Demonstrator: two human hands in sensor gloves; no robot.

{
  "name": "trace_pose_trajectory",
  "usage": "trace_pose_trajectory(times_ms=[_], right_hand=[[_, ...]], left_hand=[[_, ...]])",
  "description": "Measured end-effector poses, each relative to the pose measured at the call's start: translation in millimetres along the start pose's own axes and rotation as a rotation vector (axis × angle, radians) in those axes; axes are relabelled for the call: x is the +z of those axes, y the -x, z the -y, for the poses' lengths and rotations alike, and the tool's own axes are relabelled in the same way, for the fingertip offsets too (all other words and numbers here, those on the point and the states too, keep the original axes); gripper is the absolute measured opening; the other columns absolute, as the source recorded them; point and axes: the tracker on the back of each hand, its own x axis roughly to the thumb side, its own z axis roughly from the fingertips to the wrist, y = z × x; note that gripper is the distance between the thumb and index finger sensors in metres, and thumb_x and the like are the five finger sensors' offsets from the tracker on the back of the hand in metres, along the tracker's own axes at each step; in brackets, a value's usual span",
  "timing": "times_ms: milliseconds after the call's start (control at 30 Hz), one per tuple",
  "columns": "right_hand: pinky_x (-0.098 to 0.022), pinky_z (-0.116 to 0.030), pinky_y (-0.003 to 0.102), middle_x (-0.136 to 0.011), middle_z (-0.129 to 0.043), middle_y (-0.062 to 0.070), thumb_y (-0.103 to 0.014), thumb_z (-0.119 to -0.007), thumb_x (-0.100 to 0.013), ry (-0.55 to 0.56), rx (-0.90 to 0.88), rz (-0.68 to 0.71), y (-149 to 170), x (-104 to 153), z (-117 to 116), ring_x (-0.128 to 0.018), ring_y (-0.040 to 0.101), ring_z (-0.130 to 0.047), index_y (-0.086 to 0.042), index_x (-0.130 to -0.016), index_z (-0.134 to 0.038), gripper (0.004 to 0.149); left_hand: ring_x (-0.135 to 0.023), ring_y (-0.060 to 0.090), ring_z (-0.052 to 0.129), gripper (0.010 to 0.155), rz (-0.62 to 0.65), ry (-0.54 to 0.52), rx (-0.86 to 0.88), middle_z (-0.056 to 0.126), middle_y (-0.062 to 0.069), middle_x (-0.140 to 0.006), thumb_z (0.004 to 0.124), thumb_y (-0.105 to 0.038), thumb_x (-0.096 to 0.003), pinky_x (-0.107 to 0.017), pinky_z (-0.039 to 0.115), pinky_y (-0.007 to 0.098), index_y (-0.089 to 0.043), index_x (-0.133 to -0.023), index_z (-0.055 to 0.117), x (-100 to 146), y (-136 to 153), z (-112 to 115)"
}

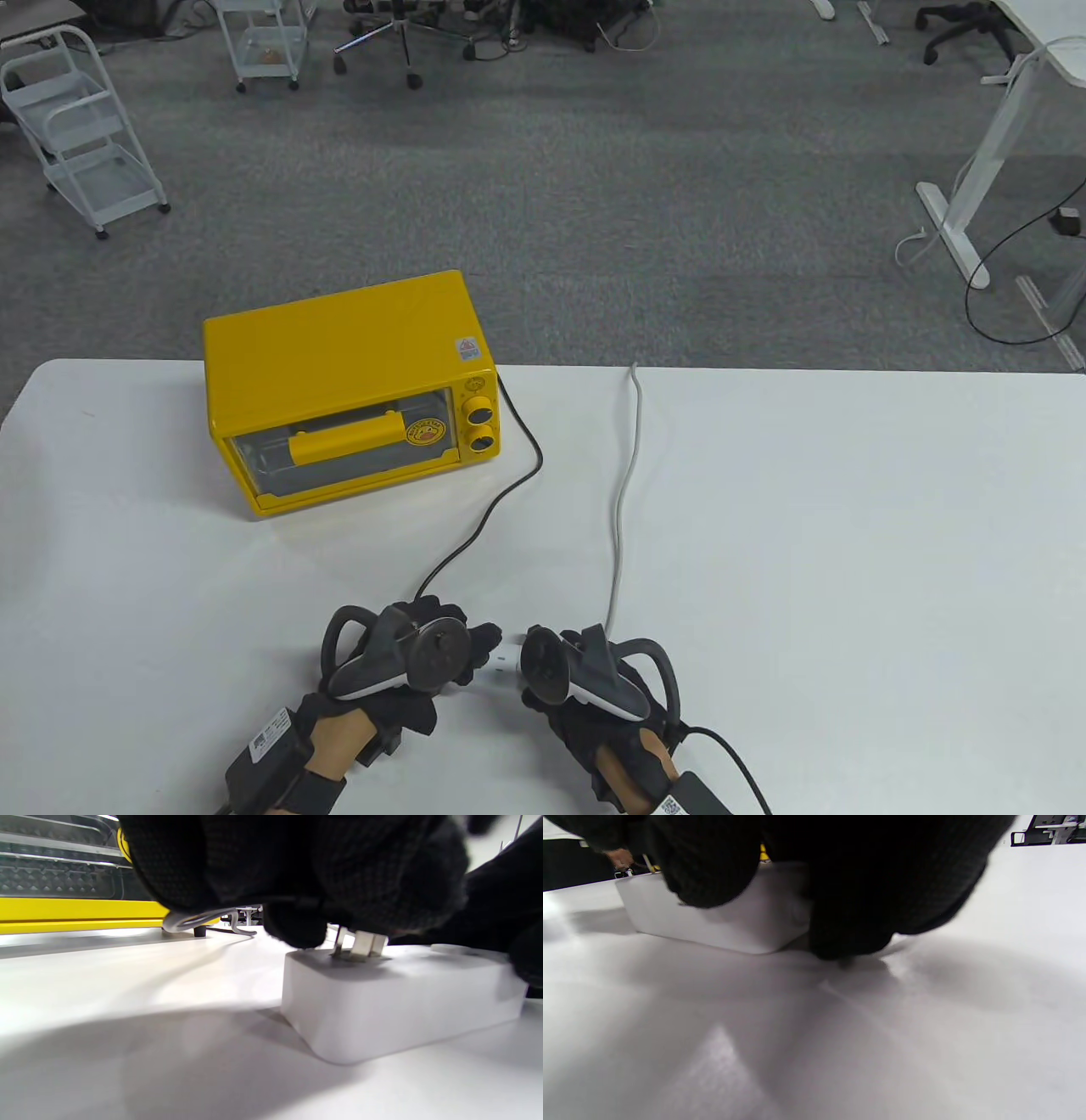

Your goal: Plug the oven into the power strip

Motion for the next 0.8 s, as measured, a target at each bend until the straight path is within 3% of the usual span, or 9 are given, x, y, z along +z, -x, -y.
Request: trace_pose_trajectory(times_ms=[133, 167, 200, 467, 800], right_hand=[[-0.045, -0.089, 0.034, -0.086, -0.083, 0.015, -0.047, -0.078, -0.042, 0.007, -0.009, 0.004, 0.4, 0.2, -0.7, -0.056, 0.018, -0.102, -0.022, -0.107, -0.062, 0.071], [-0.045, -0.089, 0.035, -0.086, -0.083, 0.015, -0.046, -0.078, -0.042, 0.010, -0.013, 0.004, 0.5, 0.2, -0.8, -0.057, 0.018, -0.102, -0.023, -0.107, -0.062, 0.071], [-0.045, -0.089, 0.035, -0.086, -0.083, 0.015, -0.046, -0.078, -0.042, 0.009, -0.013, 0.003, 0.5, 0.1, -0.7, -0.057, 0.018, -0.101, -0.023, -0.107, -0.062, 0.071], [-0.046, -0.088, 0.035, -0.087, -0.082, 0.016, -0.046, -0.078, -0.042, 0.019, -0.014, 0.005, 0.0, 1.2, -1.6, -0.057, 0.019, -0.101, -0.024, -0.107, -0.062, 0.070], [-0.048, -0.087, 0.037, -0.090, -0.080, 0.016, -0.046, -0.077, -0.043, 0.035, -0.007, -0.001, 0.8, 1.9, -2.1, -0.061, 0.021, -0.099, -0.026, -0.107, -0.060, 0.070]], left_hand=[[-0.050, 0.009, 0.091, 0.059, -0.059, 0.006, 0.074, 0.103, -0.001, -0.078, 0.083, -0.043, -0.0302, -0.059, 0.086, 0.045, -0.048, -0.088, 0.090, -0.4, 6.8, 4.3], [-0.052, 0.009, 0.091, 0.060, -0.093, 0.081, 0.090, 0.100, -0.001, -0.080, 0.082, -0.042, -0.0313, -0.060, 0.086, 0.046, -0.048, -0.090, 0.088, -1.5, 8.7, 12.9], [-0.052, 0.010, 0.090, 0.060, -0.074, 0.023, 0.143, 0.099, 0.000, -0.080, 0.083, -0.042, -0.0309, -0.061, 0.085, 0.047, -0.048, -0.090, 0.089, 3.6, 11.7, 10.7], [-0.052, 0.008, 0.094, 0.060, -0.136, 0.058, -0.068, 0.099, -0.003, -0.079, 0.083, -0.043, -0.0296, -0.060, 0.087, 0.046, -0.050, -0.089, 0.088, -2.9, -8.6, 6.7], [-0.058, 0.009, 0.089, 0.060, -0.153, 0.077, -0.021, 0.093, -0.002, -0.085, 0.081, -0.046, -0.0357, -0.064, 0.082, 0.046, -0.049, -0.096, 0.082, 4.1, -6.8, 10.3]])
